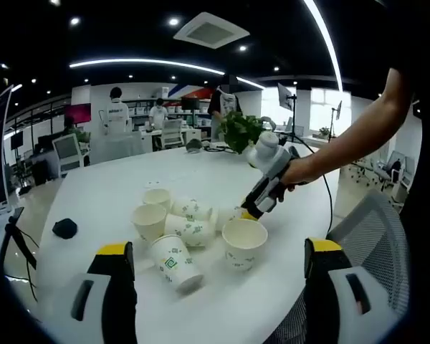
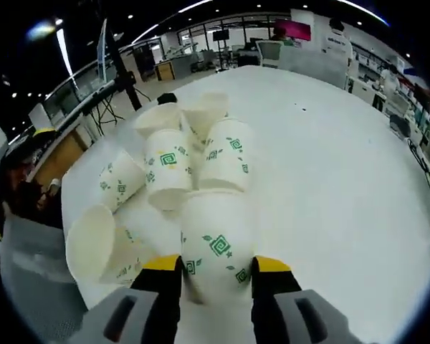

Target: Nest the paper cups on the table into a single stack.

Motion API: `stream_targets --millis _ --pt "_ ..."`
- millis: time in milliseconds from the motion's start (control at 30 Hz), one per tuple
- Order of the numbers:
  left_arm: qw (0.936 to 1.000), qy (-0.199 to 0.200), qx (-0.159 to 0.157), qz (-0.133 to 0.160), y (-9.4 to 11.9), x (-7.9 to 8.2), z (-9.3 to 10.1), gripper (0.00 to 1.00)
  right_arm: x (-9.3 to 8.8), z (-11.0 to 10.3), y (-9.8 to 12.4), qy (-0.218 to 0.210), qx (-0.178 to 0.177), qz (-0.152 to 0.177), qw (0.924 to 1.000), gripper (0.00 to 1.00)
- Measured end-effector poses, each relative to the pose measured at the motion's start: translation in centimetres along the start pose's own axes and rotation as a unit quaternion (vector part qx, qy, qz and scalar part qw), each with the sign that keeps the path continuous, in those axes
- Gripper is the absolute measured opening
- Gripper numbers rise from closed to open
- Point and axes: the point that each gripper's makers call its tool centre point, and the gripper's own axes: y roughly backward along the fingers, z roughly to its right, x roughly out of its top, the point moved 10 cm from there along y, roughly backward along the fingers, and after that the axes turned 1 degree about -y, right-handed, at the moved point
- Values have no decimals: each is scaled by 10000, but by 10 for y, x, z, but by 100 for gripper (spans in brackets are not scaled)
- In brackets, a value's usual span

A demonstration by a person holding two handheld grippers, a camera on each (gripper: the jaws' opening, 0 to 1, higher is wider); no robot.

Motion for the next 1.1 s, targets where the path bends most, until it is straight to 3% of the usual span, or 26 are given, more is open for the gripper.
stream_targets --millis 267,533,700,933,1100 --pt "10000 2 -36 -43 0 2 -1 97 -6 6 8 -200 -123 149 9996 36" --pt "9998 69 -155 41 -7 11 -2 94 -5 -1 37 -270 -243 599 9975 36" --pt "9998 -123 -130 44 -10 18 -3 80 -2 -4 52 -227 -274 866 9956 36" --pt "9993 -104 -302 178 -17 32 -7 76 1 -17 80 -117 -210 1361 9904 36" --pt "9991 -56 -389 183 -21 42 -11 67 1 -28 97 44 -183 1613 9867 36"
